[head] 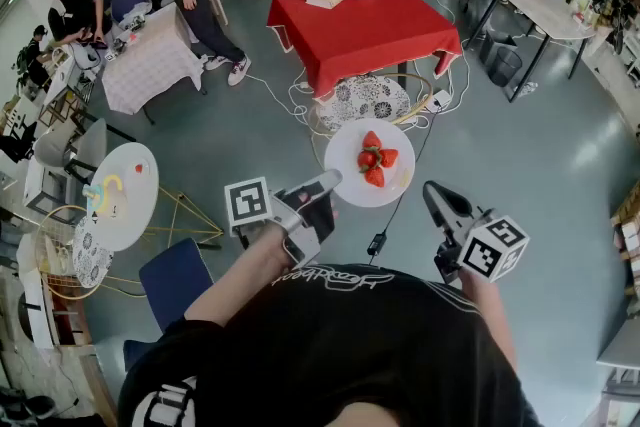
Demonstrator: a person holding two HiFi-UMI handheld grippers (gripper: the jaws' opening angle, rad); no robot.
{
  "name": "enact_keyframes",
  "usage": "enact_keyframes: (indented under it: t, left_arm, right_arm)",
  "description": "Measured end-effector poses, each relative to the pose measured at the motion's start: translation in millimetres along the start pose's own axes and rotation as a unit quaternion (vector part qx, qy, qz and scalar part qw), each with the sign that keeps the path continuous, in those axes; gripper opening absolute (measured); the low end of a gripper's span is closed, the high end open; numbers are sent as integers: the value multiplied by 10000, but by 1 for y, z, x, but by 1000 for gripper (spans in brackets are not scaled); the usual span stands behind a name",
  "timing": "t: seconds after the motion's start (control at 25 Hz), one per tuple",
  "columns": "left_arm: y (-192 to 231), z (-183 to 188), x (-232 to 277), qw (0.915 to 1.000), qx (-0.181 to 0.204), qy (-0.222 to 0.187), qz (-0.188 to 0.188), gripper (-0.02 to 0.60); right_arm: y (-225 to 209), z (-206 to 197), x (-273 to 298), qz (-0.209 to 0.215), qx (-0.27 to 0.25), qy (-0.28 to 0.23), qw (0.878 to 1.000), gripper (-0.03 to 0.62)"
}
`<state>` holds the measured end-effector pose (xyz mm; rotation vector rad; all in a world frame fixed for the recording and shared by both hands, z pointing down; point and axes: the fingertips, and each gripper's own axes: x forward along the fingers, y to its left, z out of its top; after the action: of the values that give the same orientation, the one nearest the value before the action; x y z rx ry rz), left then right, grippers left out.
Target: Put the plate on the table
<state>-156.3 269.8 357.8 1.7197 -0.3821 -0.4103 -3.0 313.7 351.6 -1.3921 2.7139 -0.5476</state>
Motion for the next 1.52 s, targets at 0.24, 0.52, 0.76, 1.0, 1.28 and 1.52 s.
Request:
enact_keyframes:
  t: [0.24, 0.52, 0.76, 1.0, 1.28, 1.52]
  left_arm:
    - [-3, -10, 8, 10000, 18, -14, 50, 17]
    - [-3, -13, 8, 9999, 71, -21, 82, 17]
    - [-2, -23, 20, 9999, 69, 21, 94, 17]
    - [0, -44, 38, 9996, 87, 125, 231, 17]
    - [10, -44, 56, 9990, 45, 348, 288, 17]
    - [25, -31, 86, 9982, -26, 497, 335, 17]
  right_arm:
    - [-7, -3, -10, 40, 25, 25, 10000, 8]
    - [-8, -1, -14, 81, 39, -49, 9999, 8]
    - [-14, 3, -27, 191, 60, -213, 9996, 8]
    - [-37, -5, -54, 53, 294, -275, 9992, 8]
    - [-54, -19, -58, -141, 535, -303, 9980, 8]
    - [-85, -20, -50, -284, 732, -365, 9962, 8]
